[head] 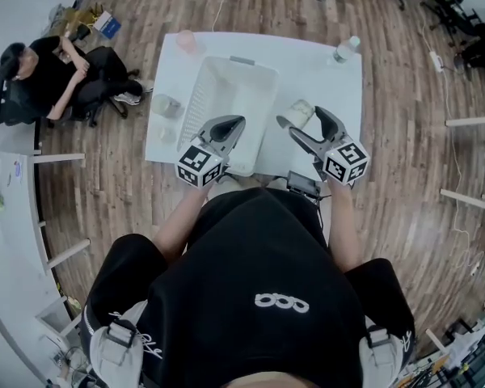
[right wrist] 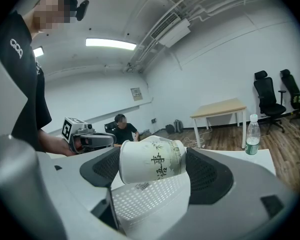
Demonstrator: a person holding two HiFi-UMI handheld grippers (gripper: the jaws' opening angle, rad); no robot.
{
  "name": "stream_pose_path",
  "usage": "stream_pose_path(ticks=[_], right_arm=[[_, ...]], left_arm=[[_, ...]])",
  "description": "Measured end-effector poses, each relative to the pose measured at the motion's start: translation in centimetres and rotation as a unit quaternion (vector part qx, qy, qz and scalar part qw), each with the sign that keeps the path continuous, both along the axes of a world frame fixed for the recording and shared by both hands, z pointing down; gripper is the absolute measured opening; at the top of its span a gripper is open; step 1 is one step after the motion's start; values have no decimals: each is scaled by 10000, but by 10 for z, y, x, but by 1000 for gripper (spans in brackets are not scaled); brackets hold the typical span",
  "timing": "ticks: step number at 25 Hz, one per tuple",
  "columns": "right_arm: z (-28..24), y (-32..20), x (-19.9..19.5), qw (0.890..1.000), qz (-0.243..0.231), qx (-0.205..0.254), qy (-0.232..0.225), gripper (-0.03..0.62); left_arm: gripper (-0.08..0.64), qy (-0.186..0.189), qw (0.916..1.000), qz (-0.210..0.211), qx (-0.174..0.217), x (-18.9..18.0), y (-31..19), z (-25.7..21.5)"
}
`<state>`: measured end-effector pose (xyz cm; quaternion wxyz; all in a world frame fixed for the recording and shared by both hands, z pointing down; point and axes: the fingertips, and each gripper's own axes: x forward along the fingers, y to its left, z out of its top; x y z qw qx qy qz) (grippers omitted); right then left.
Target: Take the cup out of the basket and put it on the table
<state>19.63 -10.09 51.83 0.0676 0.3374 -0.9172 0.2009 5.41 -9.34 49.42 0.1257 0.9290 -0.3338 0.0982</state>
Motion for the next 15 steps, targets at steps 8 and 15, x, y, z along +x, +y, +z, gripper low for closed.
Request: stream_pose_path(ticks=[8, 15], right_arm=[[1, -3, 2, 10000, 44, 19, 27, 385], [5, 2, 3, 10000, 50, 13, 26, 385]], left_arm=[[9, 12, 10000, -30, 32, -5, -2, -1], [9, -17, 10000, -64, 60, -9, 0, 0]])
